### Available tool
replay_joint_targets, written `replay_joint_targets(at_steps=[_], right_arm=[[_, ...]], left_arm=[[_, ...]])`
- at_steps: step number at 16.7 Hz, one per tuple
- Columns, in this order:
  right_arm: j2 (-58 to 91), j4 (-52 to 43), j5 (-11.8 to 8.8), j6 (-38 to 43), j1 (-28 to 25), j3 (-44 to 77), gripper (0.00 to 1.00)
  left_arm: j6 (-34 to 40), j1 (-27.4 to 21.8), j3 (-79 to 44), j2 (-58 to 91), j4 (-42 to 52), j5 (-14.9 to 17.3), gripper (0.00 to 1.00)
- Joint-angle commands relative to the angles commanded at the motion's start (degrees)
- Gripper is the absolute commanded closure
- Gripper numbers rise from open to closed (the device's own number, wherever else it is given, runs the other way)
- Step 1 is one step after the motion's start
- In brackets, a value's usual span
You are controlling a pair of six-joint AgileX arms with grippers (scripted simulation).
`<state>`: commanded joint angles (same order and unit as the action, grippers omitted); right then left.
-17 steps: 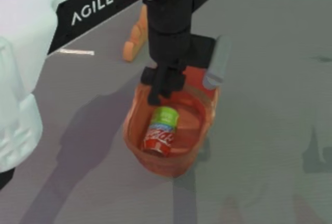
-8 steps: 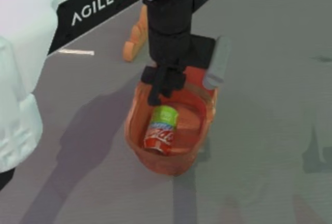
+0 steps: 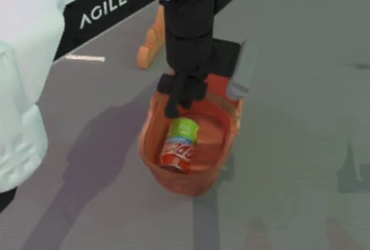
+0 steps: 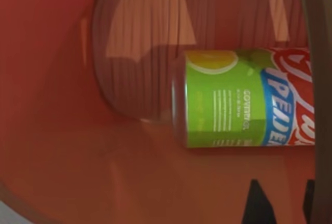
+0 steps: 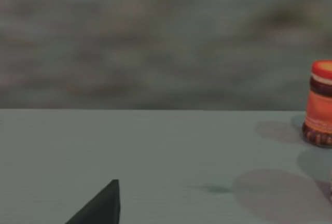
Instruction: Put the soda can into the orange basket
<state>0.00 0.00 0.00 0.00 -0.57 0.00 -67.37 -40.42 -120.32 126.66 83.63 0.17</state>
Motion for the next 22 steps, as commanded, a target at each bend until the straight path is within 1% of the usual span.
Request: replay_joint_targets(at_steps=[16, 22], right_arm=[[0.0, 0.0, 0.0, 0.0, 0.0, 0.0, 0.0], [0.0, 0.0, 0.0, 0.0, 0.0, 0.0, 0.0]], left_arm=[[-0.08, 0.08, -0.13, 0.1, 0.22, -0.01, 1.0], [-1.61, 2.39, -8.6, -0.01, 8.74, -0.03, 1.0]])
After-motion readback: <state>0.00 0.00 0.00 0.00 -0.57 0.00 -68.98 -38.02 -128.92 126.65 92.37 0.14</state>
